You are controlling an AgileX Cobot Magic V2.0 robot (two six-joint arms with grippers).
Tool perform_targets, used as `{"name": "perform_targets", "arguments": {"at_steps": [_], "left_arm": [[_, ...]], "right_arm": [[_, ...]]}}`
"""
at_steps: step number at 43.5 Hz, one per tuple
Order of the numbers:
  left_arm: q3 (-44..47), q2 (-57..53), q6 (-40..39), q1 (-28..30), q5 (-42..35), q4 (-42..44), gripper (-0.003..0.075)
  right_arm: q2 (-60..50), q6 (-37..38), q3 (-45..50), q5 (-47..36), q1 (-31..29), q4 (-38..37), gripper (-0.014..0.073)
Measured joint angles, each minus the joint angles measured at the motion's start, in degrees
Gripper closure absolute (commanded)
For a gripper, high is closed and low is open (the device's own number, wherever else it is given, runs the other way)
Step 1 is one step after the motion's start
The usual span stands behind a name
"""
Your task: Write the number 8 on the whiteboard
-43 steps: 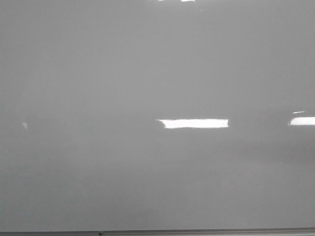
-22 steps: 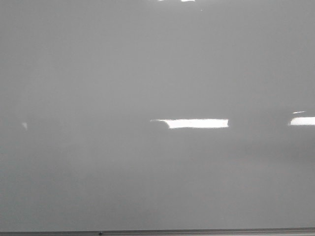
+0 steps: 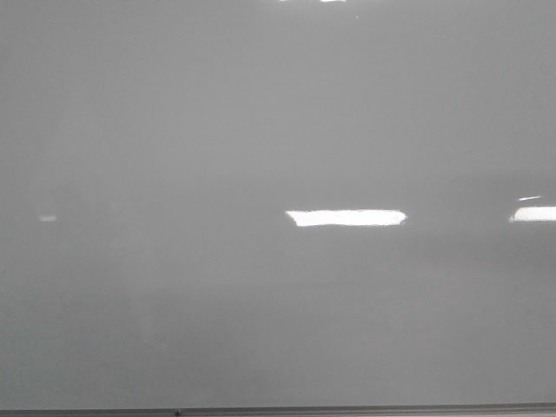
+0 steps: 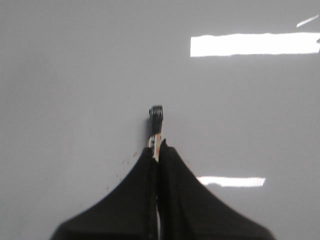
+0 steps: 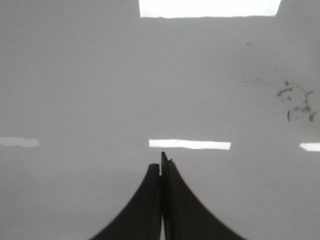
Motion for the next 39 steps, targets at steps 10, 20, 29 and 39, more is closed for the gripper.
{"name": "perform_targets", "arguments": {"at_steps": [10, 20, 29, 39], "left_arm": [[-15.07, 2.58, 0.00, 0.00, 9.12, 0.00, 0.0741], [-30.15, 11.38, 0.00, 0.00, 20.04, -0.03, 0.0741], [-36.35, 18.36, 0.00, 0.00, 28.49, -0.03, 0.0741], [-36.03, 23.58, 0.00, 0.00, 34.61, -0.03, 0.0741]], "right_arm": [[3.00, 0.00, -13.67, 9.70, 0.00, 0.00, 0.0701], [14.74, 0.00, -26.47, 18.97, 0.00, 0.00, 0.0701], [24.59, 0.00, -33.64, 27.02, 0.00, 0.00, 0.0701], [32.44, 0.00, -34.52, 32.61, 0.00, 0.00, 0.0701]]}}
